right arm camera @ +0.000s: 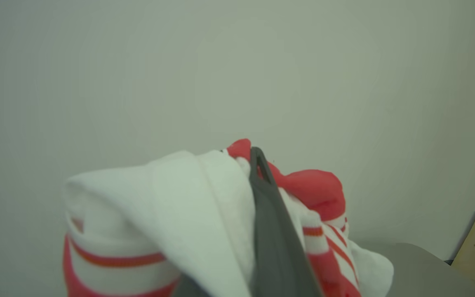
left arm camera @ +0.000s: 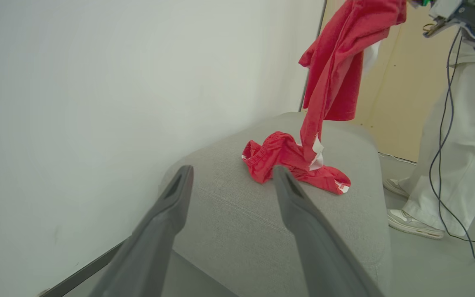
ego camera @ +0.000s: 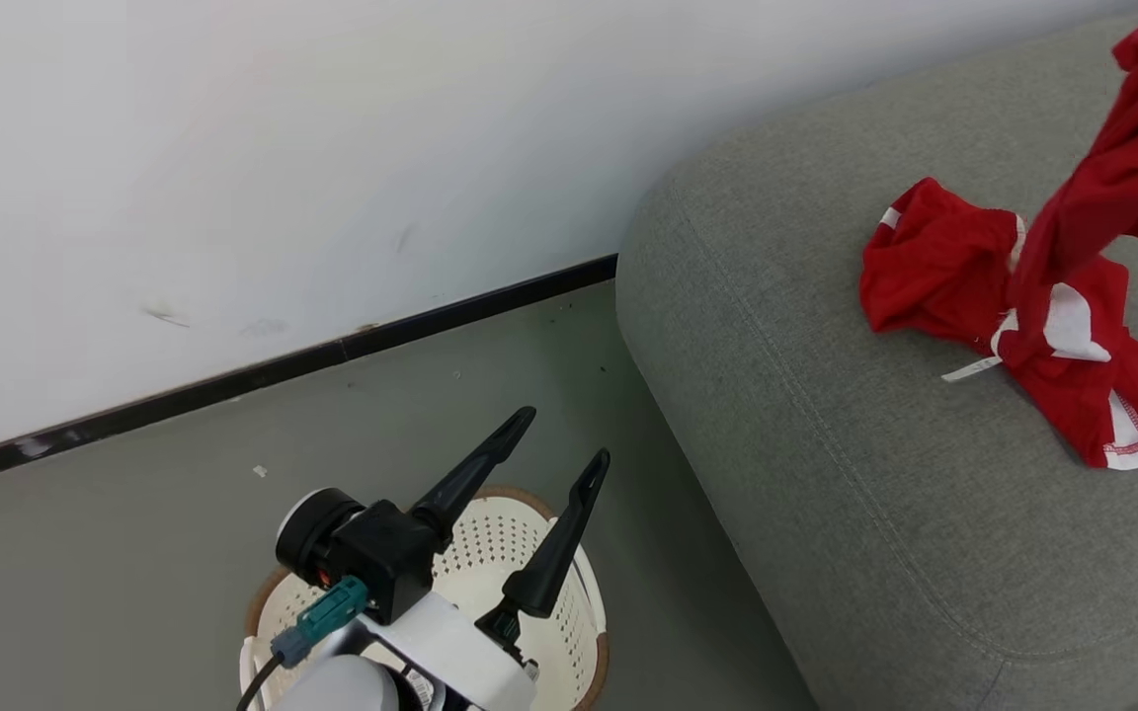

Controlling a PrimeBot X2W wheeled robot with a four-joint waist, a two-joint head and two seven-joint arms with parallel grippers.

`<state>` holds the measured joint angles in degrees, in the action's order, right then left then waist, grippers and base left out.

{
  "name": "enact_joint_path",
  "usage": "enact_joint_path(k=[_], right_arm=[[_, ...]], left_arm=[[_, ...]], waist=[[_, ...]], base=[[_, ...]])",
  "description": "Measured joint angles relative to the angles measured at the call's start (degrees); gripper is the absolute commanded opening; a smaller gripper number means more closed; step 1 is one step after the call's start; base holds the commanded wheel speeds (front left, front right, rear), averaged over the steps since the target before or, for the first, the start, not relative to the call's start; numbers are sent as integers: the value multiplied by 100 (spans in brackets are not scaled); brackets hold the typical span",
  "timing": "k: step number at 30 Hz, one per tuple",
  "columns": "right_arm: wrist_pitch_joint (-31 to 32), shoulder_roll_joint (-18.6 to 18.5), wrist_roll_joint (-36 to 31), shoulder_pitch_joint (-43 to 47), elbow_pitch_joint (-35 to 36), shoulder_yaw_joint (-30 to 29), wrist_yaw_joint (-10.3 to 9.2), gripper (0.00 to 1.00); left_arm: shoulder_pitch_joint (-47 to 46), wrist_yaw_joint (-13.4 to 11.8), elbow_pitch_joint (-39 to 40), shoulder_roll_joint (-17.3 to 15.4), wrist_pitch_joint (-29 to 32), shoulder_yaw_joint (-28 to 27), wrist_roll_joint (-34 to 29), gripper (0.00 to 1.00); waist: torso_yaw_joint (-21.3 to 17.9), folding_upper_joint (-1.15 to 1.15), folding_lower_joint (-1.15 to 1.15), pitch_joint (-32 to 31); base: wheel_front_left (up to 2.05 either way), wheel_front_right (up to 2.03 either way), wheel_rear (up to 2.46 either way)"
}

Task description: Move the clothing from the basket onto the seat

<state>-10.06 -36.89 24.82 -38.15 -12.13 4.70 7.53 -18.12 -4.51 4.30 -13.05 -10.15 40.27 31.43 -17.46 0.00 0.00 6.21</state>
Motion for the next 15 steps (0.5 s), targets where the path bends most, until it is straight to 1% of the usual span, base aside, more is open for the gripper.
enact_joint_path(k=[3,7,9,15], right_arm=[[8,-138,12,-131,-358,-75,0,0],[8,-209,41,-248,-754,-223,1,0],[7,-253,41,-248,-980,-255,1,0],[-7,-261,21,-246,-1586,-361,1,0]], left_arm=[[-82,-41,75,0,36,-13,-51,100],[-196,-48,182,-18,78,10,-218,100],[-255,-91,227,-24,134,43,-261,100],[-307,-140,337,-120,311,126,-352,100]], waist=[[39,0,0,120],[103,0,0,274],[141,0,0,349],[260,0,0,574]], base=[[0,0,0],[0,0,0],[0,0,0],[0,0,0]])
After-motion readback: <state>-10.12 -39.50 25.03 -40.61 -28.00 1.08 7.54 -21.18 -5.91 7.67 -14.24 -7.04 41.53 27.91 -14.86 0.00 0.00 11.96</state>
